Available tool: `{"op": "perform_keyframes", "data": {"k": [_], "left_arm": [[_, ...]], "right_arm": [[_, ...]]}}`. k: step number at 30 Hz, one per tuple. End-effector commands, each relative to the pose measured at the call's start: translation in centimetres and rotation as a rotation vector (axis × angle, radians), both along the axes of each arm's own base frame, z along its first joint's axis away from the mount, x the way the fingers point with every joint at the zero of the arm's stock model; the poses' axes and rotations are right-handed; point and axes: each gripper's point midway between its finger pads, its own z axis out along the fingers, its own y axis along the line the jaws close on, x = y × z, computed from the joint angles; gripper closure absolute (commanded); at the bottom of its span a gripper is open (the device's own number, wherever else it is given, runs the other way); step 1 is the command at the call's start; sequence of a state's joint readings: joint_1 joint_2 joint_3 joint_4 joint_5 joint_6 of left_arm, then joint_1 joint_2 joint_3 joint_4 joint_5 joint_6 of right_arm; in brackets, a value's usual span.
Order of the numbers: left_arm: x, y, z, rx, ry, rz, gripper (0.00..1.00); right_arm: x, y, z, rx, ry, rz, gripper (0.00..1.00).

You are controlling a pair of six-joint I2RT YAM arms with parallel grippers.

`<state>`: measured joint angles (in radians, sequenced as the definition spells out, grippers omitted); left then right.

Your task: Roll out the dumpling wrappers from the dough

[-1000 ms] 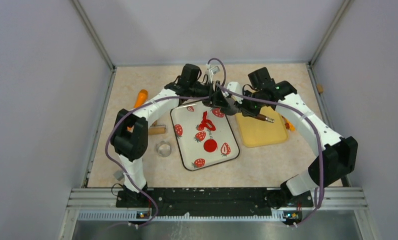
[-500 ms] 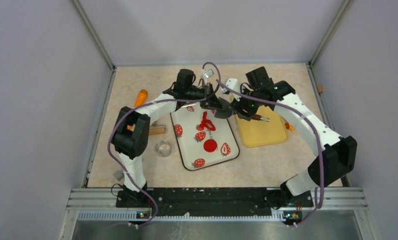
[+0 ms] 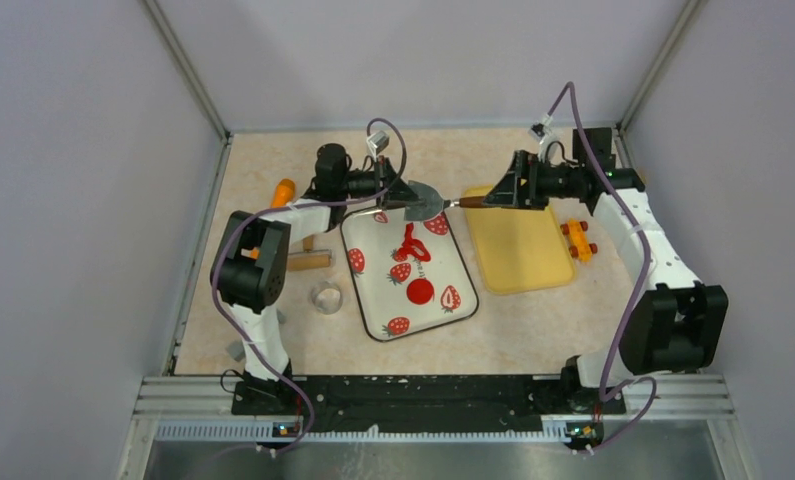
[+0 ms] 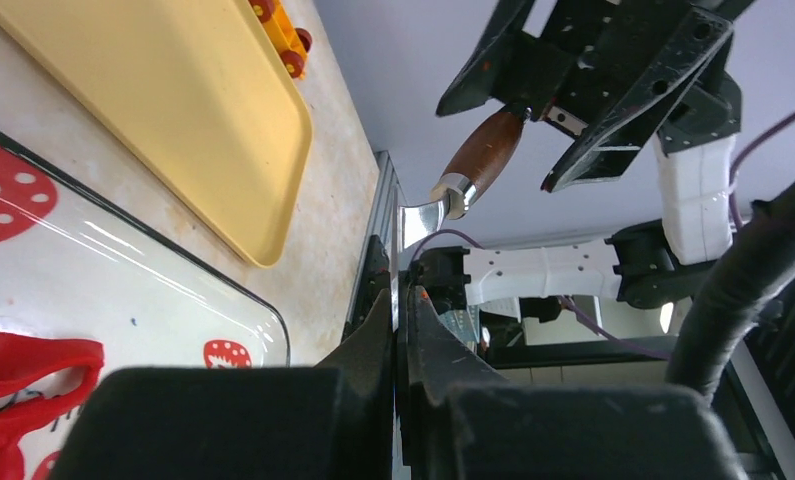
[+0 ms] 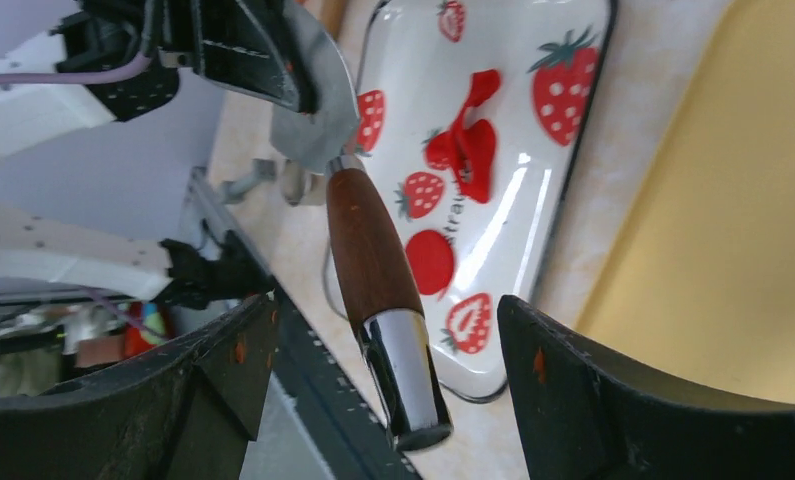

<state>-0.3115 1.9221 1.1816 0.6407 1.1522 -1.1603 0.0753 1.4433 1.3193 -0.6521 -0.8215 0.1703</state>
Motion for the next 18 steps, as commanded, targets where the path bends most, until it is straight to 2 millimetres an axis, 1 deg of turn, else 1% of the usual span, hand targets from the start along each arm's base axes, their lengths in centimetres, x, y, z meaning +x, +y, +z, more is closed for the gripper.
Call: {"op": "perform_keyframes", "data": {"k": [1,7,15,18], "left_arm": [[-1.3,-0.2,3.4,-0.055,-0.091,-0.052,1.0],[-1.0,-0.3,3.0,-0.048,-0.067,-0.046,1.0],[-0.6,-0.4,2.5,-0.041,-0.045,-0.038,1.0],[-0.4,-0.4,2.4,-0.039,-0.037,-0.029,1.0]], "right_arm": [[-1.2,2.6,2.8,0.257,0.091,0.088,0.2],[-0.5,3.2,3.6,0.311,0.098,0.122,0.29],[-0.5,3.2,2.6,0.302,0.116,0.121,0.39],[-0.4,3.1,2.5,0.292,0.108,0.12,0.41]]}}
